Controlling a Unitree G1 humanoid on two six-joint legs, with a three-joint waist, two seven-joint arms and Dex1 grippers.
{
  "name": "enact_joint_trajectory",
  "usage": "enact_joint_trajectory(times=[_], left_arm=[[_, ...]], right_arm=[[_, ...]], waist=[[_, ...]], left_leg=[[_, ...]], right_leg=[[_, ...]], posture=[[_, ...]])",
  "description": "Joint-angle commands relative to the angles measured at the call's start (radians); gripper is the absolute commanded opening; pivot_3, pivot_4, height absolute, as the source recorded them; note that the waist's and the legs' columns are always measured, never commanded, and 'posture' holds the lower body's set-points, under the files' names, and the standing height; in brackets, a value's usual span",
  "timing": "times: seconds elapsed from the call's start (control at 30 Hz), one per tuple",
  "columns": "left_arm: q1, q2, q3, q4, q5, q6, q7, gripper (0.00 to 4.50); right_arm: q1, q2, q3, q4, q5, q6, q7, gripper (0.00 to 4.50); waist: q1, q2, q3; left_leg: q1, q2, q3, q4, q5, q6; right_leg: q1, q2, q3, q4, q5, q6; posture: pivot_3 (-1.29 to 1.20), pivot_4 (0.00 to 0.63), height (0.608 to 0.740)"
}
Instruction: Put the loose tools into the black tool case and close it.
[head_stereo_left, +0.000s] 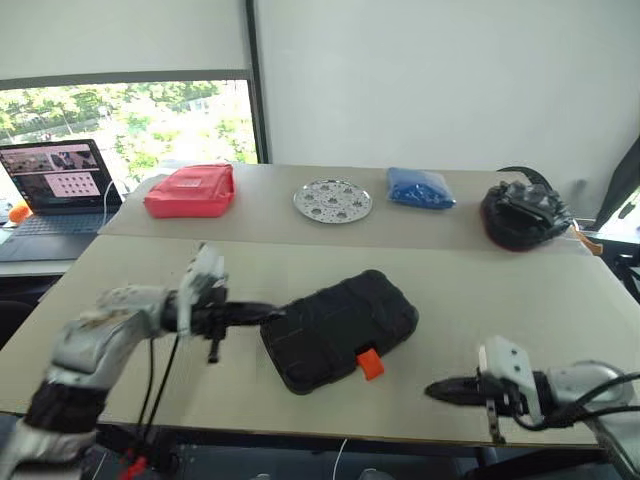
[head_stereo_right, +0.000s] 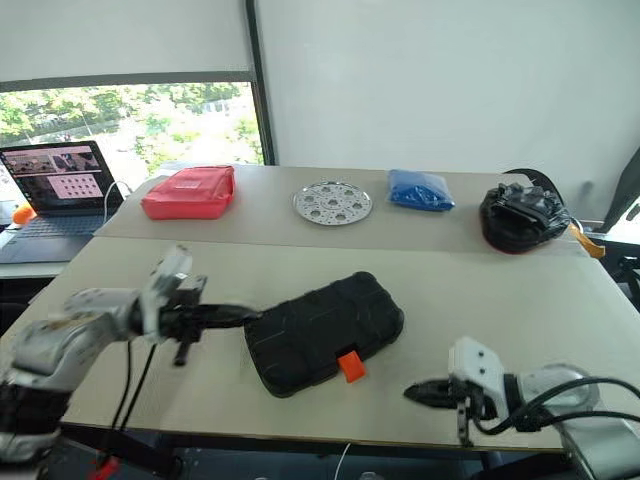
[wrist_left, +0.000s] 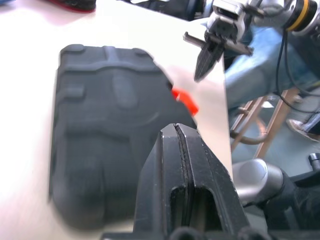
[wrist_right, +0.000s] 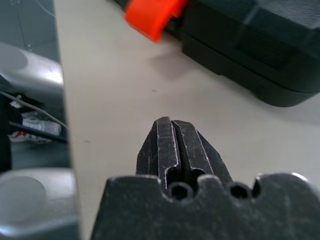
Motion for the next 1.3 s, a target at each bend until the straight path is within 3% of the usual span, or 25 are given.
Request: enact_joint_trajectory(times=[0.03,0.23,0.5,0.8,1.3], left_arm=[[-0.089,-0.072,-0.103,0.054,0.094,-0.025,0.021,0.0],[-0.193,-0.191,-0.23,0.218,0.274,-0.112,0.068,0.0],[-0.242,-0.292,-0.262,0.358,0.39,-0.192,0.11,0.0],[-0.223,-0.303,-0.279,0.382,0.455,-0.199,0.116,0.0],[-0.21,-0.308,-0.303,0.412,0.516,-0.137,0.161,0.0]], right_arm=[[-0.031,0.044,0.045,-0.104,0.003,0.07,-0.091,0.09],[-0.111,0.085,0.108,-0.113,-0.031,0.108,-0.145,0.09],[-0.22,0.126,0.179,-0.044,-0.08,0.1,-0.162,0.09],[-0.297,0.167,0.244,0.072,-0.159,0.026,-0.146,0.09],[-0.316,0.244,0.238,0.114,-0.208,-0.011,-0.186,0.09]], waist=[[-0.006,0.0,0.0],[-0.007,0.0,0.0],[0.006,-0.001,0.0],[0.008,-0.001,0.0],[-0.002,-0.001,0.0]], left_leg=[[0.0,0.0,0.0,0.0,0.0,0.0],[-0.003,-0.001,0.0,0.0,0.0,0.0],[-0.004,-0.001,-0.001,0.0,0.0,0.0],[-0.002,-0.001,-0.001,0.0,0.0,0.0],[0.002,-0.001,-0.001,0.0,0.0,0.0]], right_leg=[[0.0,0.0,0.001,0.0,0.0,0.0],[-0.002,0.0,0.0,-0.001,0.0,-0.001],[-0.002,0.0,0.0,-0.002,0.003,-0.005],[-0.001,0.0,0.0,-0.001,0.003,-0.005],[0.001,0.0,0.0,0.001,0.0,-0.001]], posture=[[0.0,0.15,0.74],[0.0,0.15,0.74],[0.0,0.15,0.74],[0.0,0.15,0.74],[0.0,0.15,0.74]])
